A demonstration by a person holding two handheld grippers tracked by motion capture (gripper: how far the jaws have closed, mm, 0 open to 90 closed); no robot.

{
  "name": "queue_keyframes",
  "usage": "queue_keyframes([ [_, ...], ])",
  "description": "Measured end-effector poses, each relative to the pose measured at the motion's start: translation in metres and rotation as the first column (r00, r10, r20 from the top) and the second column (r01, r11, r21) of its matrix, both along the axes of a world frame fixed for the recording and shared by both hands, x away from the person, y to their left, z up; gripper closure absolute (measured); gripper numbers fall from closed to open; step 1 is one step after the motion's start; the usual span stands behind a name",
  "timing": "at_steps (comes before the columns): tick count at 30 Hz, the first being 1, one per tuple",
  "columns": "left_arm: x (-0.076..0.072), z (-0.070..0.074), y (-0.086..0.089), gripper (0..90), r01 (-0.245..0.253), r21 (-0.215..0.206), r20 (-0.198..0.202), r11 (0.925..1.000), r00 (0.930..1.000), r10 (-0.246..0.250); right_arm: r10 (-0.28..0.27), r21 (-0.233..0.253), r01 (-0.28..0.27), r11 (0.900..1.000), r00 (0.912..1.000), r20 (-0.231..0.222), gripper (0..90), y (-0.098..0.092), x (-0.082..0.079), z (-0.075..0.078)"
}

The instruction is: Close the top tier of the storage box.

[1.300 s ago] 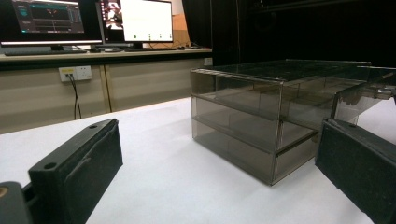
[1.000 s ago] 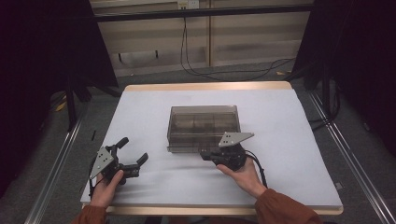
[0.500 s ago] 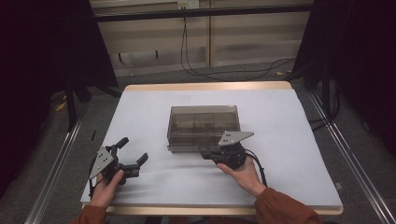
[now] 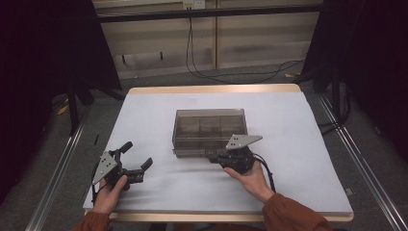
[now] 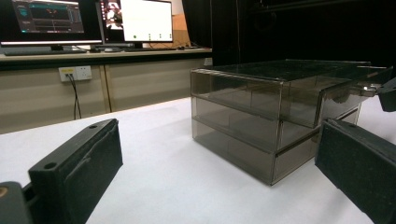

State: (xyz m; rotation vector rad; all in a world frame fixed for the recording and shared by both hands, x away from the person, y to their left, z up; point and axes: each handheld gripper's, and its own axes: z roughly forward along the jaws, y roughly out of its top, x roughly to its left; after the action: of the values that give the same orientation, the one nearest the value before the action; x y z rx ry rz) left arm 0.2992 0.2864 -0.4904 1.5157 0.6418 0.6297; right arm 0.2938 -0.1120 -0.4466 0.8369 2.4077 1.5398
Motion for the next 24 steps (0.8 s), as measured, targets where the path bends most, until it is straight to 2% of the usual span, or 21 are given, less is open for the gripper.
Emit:
queue_keyframes([
  [24,-0.0001,0.0000,-0.0002,0.7,0.002,-0.001,-0.002,1.0000,1.0000,-0.002,-0.011,-0.002,0.011,1.000,0.9999,-0.006,90.0,0.0009,0.0069,-0.0015],
])
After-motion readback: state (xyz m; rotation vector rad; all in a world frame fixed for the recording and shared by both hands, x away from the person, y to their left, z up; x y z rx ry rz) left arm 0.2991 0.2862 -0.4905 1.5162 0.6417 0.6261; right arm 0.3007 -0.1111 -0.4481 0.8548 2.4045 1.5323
